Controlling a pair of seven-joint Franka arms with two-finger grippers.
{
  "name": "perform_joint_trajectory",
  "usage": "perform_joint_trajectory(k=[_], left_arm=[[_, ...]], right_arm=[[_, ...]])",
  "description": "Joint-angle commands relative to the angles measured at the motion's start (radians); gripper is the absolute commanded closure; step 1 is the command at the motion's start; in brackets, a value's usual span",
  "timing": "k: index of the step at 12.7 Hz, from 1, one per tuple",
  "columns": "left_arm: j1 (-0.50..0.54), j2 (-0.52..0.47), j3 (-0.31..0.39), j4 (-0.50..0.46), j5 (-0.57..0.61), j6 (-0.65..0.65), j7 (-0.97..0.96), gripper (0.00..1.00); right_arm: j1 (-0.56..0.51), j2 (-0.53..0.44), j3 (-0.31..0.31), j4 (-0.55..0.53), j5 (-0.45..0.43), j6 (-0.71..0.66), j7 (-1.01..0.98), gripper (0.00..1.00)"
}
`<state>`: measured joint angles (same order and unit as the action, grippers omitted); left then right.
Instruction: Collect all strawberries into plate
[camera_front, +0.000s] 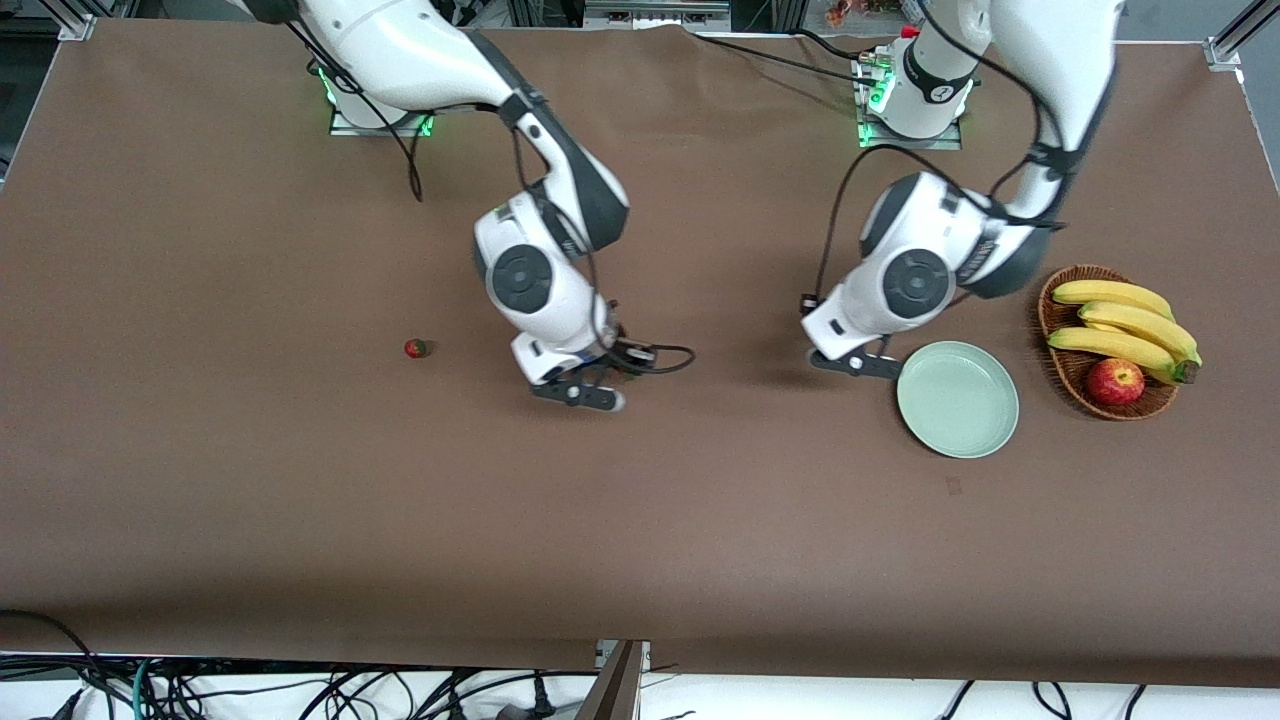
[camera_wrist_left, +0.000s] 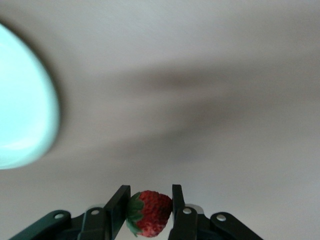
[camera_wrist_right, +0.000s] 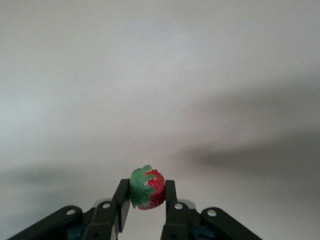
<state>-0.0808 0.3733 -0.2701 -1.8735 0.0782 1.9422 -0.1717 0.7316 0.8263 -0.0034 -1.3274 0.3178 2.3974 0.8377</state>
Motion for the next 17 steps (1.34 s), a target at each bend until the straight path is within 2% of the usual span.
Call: perform_joint_trajectory(k=[1, 3, 4, 5, 6, 7, 8, 9, 10, 11, 13, 14, 15, 17], left_arm=[[0.084, 0.039, -0.003, 0.039, 0.075, -0.025, 0.221, 1.00], [0.140, 0.077, -0.004, 0.033, 0.171, 0.055, 0.395, 1.00], [0.180, 0.110, -0.004, 0.033, 0.176, 0.096, 0.476, 1.00], [0.215, 0.143, -0.004, 0.033, 0.176, 0.157, 0.560, 0.99], [0.236, 0.171, -0.004, 0.030, 0.176, 0.219, 0.654, 0.95], [0.260, 0.196, -0.006, 0.030, 0.176, 0.245, 0.700, 0.95], [0.269, 0.200, -0.006, 0.030, 0.176, 0.247, 0.712, 0.90], [0.266, 0.199, -0.008, 0.030, 0.176, 0.245, 0.710, 0.62], [0.265, 0.193, -0.011, 0.030, 0.176, 0.242, 0.712, 0.28], [0.269, 0.173, -0.018, 0.031, 0.176, 0.235, 0.715, 0.00], [0.256, 0.121, -0.040, 0.042, 0.170, 0.190, 0.709, 0.00], [0.257, 0.108, -0.078, 0.063, 0.163, 0.172, 0.695, 0.00], [0.254, 0.108, -0.105, 0.088, 0.150, 0.140, 0.681, 0.00], [0.242, 0.116, -0.176, 0.113, 0.115, 0.110, 0.533, 0.00]], right_arm=[[0.138, 0.161, -0.009, 0.137, 0.015, 0.249, 0.232, 0.74], [0.196, 0.203, -0.010, 0.152, 0.012, 0.397, 0.389, 0.33], [0.198, 0.189, -0.015, 0.151, 0.009, 0.393, 0.417, 0.23], [0.178, 0.153, -0.017, 0.148, 0.012, 0.326, 0.411, 0.09], [0.125, 0.119, -0.017, 0.151, 0.006, 0.187, 0.397, 0.04], [0.085, 0.079, -0.015, 0.148, 0.007, 0.070, 0.312, 0.04], [0.045, 0.026, -0.018, 0.142, 0.015, -0.080, 0.162, 0.04], [0.002, -0.027, -0.030, 0.108, 0.014, -0.222, 0.030, 0.04], [-0.029, -0.097, -0.070, 0.035, 0.010, -0.324, -0.112, 0.04], [-0.034, -0.146, -0.137, -0.045, 0.007, -0.377, -0.276, 0.04], [-0.034, -0.228, -0.281, -0.241, 0.007, -0.385, -0.588, 0.04], [-0.034, -0.249, -0.347, -0.327, 0.009, -0.368, -0.708, 0.04], [-0.032, -0.271, -0.383, -0.396, 0.009, -0.351, -0.792, 0.04], [-0.034, -0.289, -0.435, -0.482, 0.010, -0.339, -0.880, 0.04]])
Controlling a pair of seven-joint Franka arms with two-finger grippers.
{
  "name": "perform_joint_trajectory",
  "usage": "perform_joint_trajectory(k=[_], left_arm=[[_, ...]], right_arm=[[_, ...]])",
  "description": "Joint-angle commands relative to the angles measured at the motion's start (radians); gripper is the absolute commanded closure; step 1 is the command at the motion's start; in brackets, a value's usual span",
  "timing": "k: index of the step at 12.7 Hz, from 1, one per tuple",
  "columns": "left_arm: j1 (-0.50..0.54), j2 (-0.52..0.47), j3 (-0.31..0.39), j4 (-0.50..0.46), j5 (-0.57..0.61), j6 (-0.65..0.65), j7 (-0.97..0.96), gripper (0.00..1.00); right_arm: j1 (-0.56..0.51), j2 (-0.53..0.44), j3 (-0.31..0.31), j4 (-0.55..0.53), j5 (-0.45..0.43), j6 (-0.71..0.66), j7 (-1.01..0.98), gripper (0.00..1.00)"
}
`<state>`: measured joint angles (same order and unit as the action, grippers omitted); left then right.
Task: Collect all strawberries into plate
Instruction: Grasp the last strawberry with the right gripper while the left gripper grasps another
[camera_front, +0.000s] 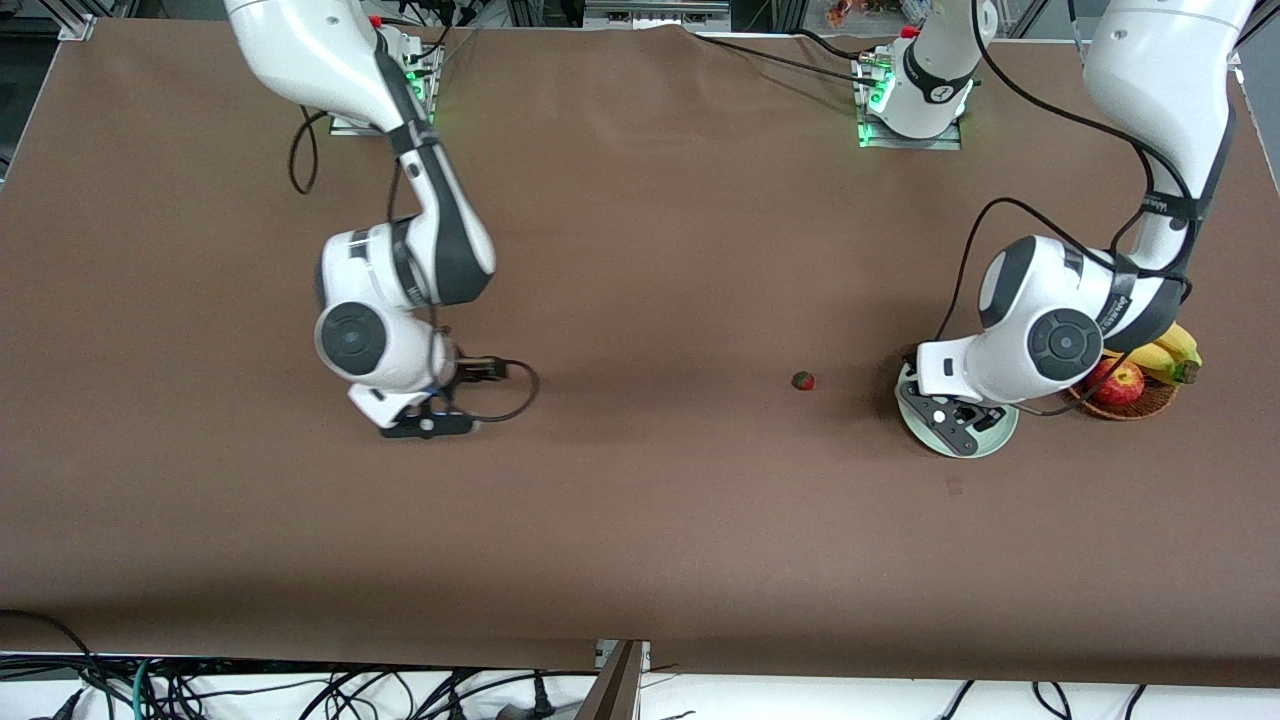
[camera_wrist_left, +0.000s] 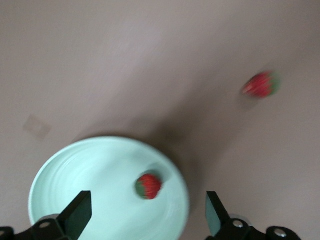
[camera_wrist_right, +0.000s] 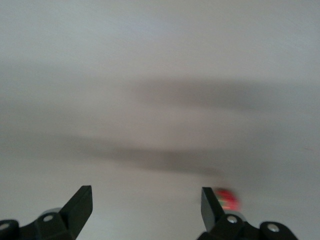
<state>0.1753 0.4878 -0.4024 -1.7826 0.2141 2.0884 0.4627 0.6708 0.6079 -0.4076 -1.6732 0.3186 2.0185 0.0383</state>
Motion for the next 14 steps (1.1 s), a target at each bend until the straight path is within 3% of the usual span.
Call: perform_joint_trajectory(k=[1, 3, 5, 8, 10, 11, 12, 13, 14], left_arm=[[-0.042, 0.017, -0.059, 0.023, -0.021, -0.021, -0.169, 0.00], [-0.124, 0.064, -0.056, 0.017, -0.010, 0.103, -0.219, 0.00], [-0.152, 0.121, -0.052, -0.006, 0.020, 0.175, -0.259, 0.00], [-0.151, 0.172, -0.052, -0.063, 0.140, 0.297, -0.283, 0.00], [-0.145, 0.192, -0.052, -0.090, 0.148, 0.331, -0.299, 0.00], [-0.146, 0.192, -0.052, -0.090, 0.148, 0.332, -0.299, 0.00], [-0.145, 0.190, -0.052, -0.090, 0.148, 0.332, -0.297, 0.09], [-0.142, 0.186, -0.052, -0.090, 0.148, 0.329, -0.295, 0.47], [-0.134, 0.181, -0.053, -0.090, 0.148, 0.323, -0.297, 0.84]], right_arm=[[0.029, -0.094, -0.037, -0.207, 0.011, 0.089, -0.116, 0.05], [0.029, -0.128, -0.036, -0.366, 0.014, 0.271, -0.138, 0.09], [0.027, -0.138, -0.034, -0.428, 0.019, 0.309, -0.149, 0.15], [0.027, -0.148, -0.034, -0.436, 0.019, 0.309, -0.167, 0.42], [0.027, -0.140, -0.034, -0.438, 0.023, 0.310, -0.167, 0.65], [0.027, -0.134, -0.034, -0.436, 0.028, 0.322, -0.167, 0.70], [0.027, -0.123, -0.033, -0.433, 0.028, 0.344, -0.167, 0.70], [0.027, -0.117, -0.031, -0.431, 0.030, 0.358, -0.167, 0.71], [0.027, -0.117, -0.030, -0.428, 0.030, 0.358, -0.166, 0.78]])
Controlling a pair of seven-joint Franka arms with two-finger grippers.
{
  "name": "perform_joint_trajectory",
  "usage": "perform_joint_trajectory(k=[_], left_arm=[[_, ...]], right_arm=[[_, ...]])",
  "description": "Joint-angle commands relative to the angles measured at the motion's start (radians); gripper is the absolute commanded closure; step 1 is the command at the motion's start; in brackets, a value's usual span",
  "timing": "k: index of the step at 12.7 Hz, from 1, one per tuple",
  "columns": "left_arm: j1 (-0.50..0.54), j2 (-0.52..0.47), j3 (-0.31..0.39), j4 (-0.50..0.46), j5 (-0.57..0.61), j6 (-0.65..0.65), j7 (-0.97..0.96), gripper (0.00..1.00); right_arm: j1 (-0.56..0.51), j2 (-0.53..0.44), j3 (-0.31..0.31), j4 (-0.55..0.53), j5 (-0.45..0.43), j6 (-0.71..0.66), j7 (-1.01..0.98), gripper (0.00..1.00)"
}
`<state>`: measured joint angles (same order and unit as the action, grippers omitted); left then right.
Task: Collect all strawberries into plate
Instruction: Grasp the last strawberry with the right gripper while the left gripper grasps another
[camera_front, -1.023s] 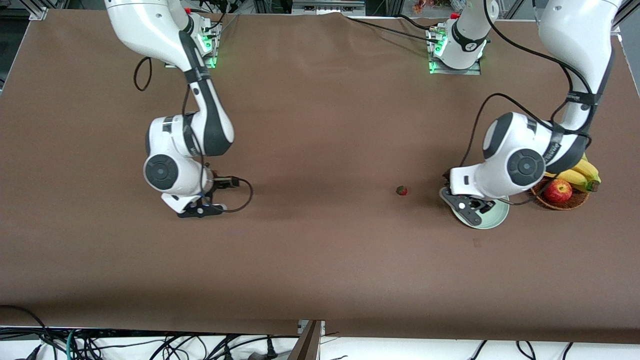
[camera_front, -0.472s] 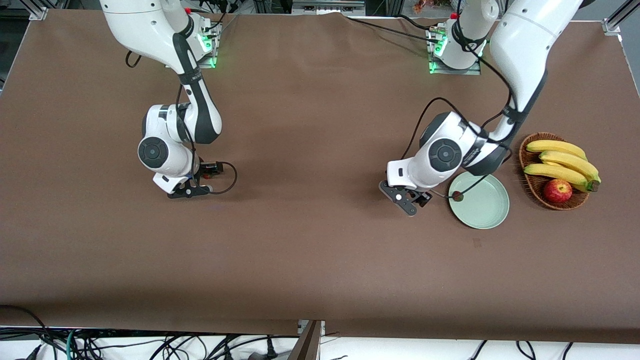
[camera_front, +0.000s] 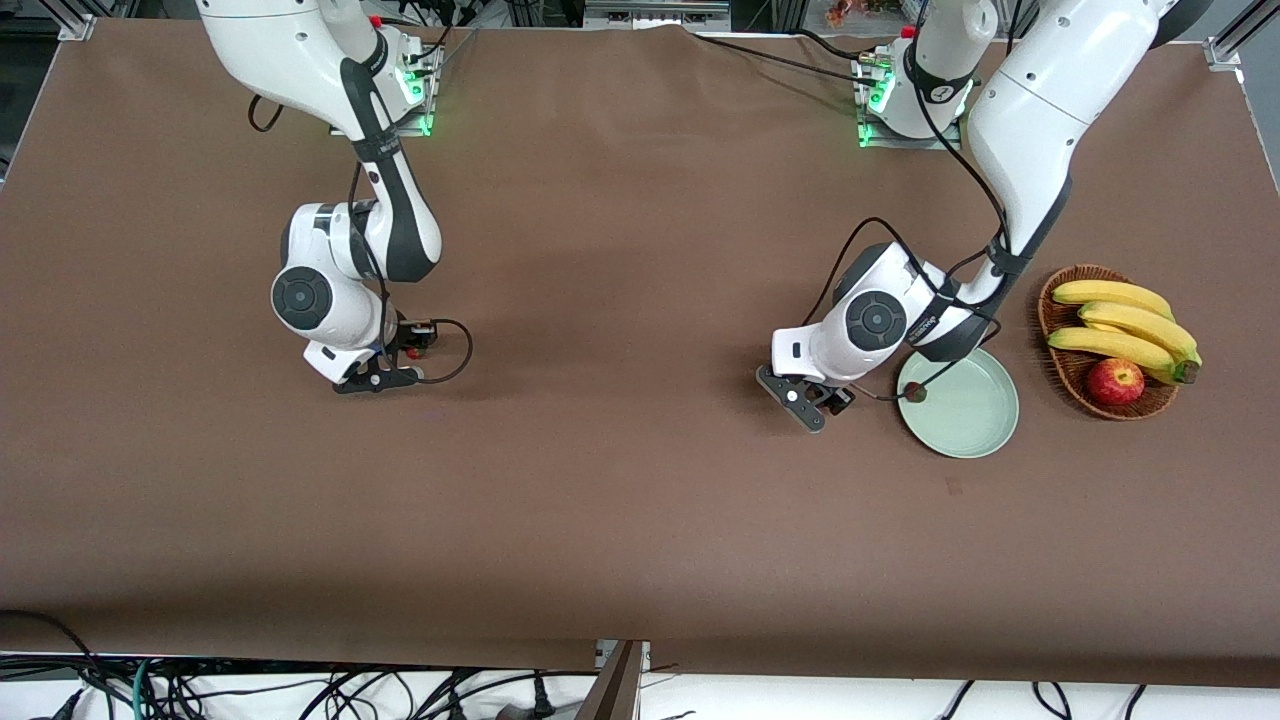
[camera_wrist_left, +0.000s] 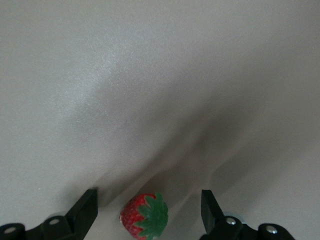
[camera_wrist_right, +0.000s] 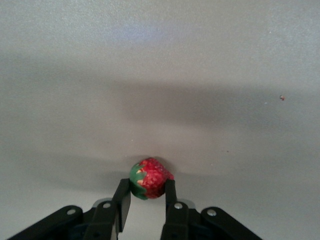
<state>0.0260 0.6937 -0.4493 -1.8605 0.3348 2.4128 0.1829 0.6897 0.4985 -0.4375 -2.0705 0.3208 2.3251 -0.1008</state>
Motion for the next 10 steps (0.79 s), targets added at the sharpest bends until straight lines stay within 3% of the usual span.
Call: perform_joint_trajectory(k=[1, 3, 6, 10], left_arm=[[0.021, -0.029, -0.008, -0.012, 0.027, -0.006, -0.019, 0.95], [0.032, -0.061, -0.011, -0.009, 0.027, -0.068, -0.016, 1.00], [0.028, -0.129, -0.015, 0.030, 0.027, -0.214, -0.014, 1.00], [0.064, -0.160, 0.003, 0.158, 0.029, -0.504, 0.061, 1.00]], right_arm=[[0.010, -0.014, 0.002, -0.020, 0.027, 0.039, -0.024, 0.88], [0.013, -0.024, 0.003, 0.066, 0.027, -0.048, -0.010, 0.92], [0.030, 0.023, 0.014, 0.344, 0.030, -0.309, 0.174, 0.92], [0.033, 0.187, 0.166, 0.611, 0.213, -0.296, 0.474, 0.92]])
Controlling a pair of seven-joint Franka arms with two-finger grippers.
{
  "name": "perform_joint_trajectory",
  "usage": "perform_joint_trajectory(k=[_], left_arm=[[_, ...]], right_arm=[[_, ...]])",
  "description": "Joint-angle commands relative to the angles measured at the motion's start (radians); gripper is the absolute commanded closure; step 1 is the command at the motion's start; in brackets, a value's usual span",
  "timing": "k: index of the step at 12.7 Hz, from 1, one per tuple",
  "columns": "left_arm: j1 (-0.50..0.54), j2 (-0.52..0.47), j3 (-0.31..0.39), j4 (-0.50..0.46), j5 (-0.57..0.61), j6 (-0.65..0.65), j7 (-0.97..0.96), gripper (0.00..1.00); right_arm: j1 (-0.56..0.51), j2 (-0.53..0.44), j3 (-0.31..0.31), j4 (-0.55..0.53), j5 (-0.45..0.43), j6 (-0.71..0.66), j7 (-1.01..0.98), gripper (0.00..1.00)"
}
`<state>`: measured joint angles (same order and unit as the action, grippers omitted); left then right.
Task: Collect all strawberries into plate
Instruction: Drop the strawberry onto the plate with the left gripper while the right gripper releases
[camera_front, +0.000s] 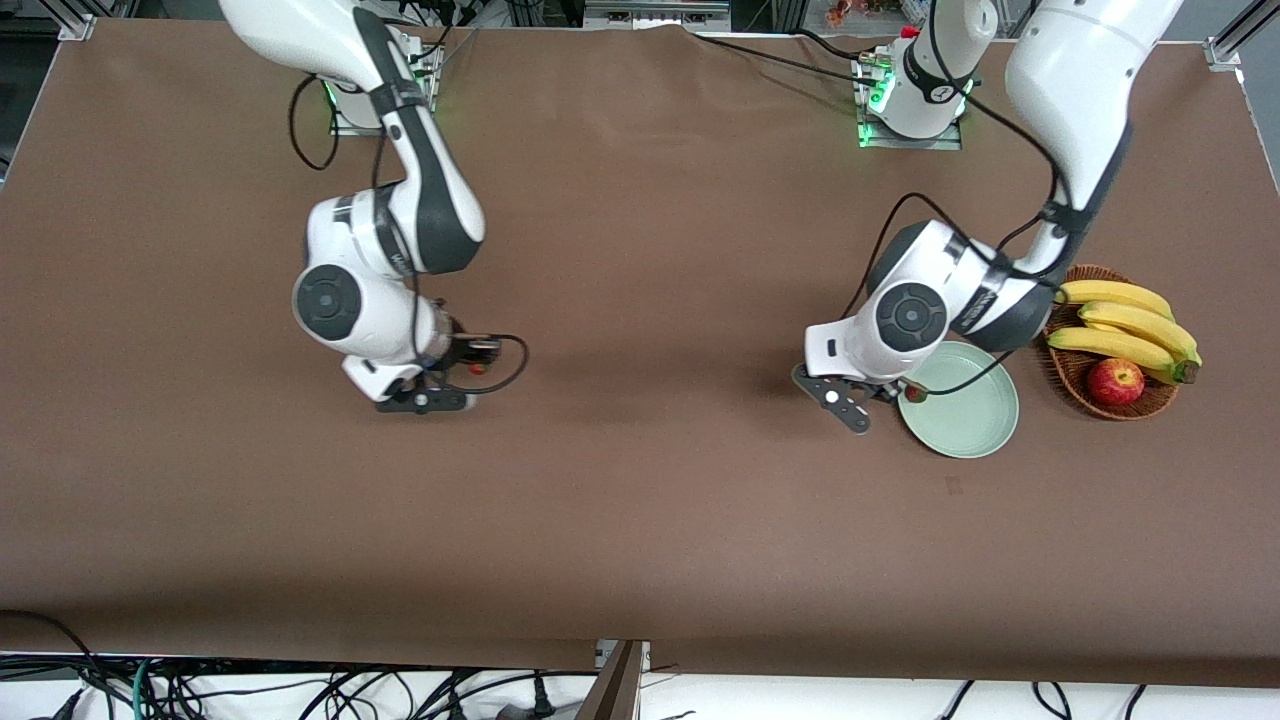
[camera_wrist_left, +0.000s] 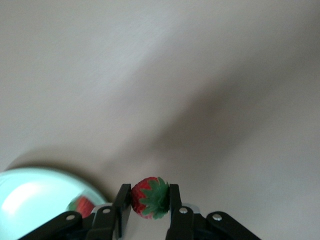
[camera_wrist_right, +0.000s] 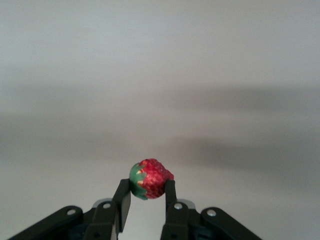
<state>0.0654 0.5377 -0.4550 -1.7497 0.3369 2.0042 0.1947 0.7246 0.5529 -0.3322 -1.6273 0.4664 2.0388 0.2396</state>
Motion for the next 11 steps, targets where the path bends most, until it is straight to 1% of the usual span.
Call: perform_joint_trajectory(k=[1, 2, 3, 4, 5, 6, 7, 8, 9, 10, 11], left_arm=[[0.054, 0.001, 0.022, 0.045, 0.040, -0.097, 0.098, 1.00], [0.100, 0.008, 0.027, 0.044, 0.053, -0.096, 0.154, 1.00], [0.152, 0.030, 0.027, 0.044, 0.054, -0.084, 0.216, 1.00], [0.201, 0.054, 0.027, 0.042, 0.054, -0.046, 0.282, 1.00], [0.246, 0.080, 0.025, 0.036, 0.050, -0.006, 0.342, 0.99], [0.272, 0.106, 0.025, 0.036, 0.047, 0.017, 0.366, 0.97], [0.277, 0.110, 0.025, 0.036, 0.047, 0.022, 0.368, 0.86], [0.277, 0.110, 0.025, 0.036, 0.047, 0.022, 0.368, 0.73], [0.275, 0.108, 0.025, 0.036, 0.045, 0.022, 0.368, 0.01], [0.277, 0.100, 0.022, 0.036, 0.044, 0.019, 0.370, 0.00], [0.275, 0.097, 0.018, 0.036, 0.041, 0.015, 0.368, 0.00]], right_arm=[[-0.002, 0.183, 0.100, 0.252, 0.081, 0.019, 0.244, 0.92], [-0.002, 0.230, 0.160, 0.321, 0.084, 0.067, 0.359, 0.92], [-0.001, 0.280, 0.244, 0.380, 0.084, 0.146, 0.486, 0.92], [0.005, 0.329, 0.316, 0.424, 0.081, 0.276, 0.589, 0.91], [0.039, 0.373, 0.358, 0.443, 0.081, 0.416, 0.666, 0.90], [0.097, 0.421, 0.369, 0.460, 0.081, 0.555, 0.734, 0.86], [0.155, 0.467, 0.367, 0.477, 0.078, 0.683, 0.809, 0.72], [0.182, 0.484, 0.367, 0.477, 0.075, 0.777, 0.866, 0.34], [0.180, 0.475, 0.366, 0.474, 0.074, 0.784, 0.880, 0.13], [0.171, 0.447, 0.360, 0.472, 0.069, 0.741, 0.877, 0.06], [0.150, 0.426, 0.345, 0.474, 0.058, 0.639, 0.871, 0.05]])
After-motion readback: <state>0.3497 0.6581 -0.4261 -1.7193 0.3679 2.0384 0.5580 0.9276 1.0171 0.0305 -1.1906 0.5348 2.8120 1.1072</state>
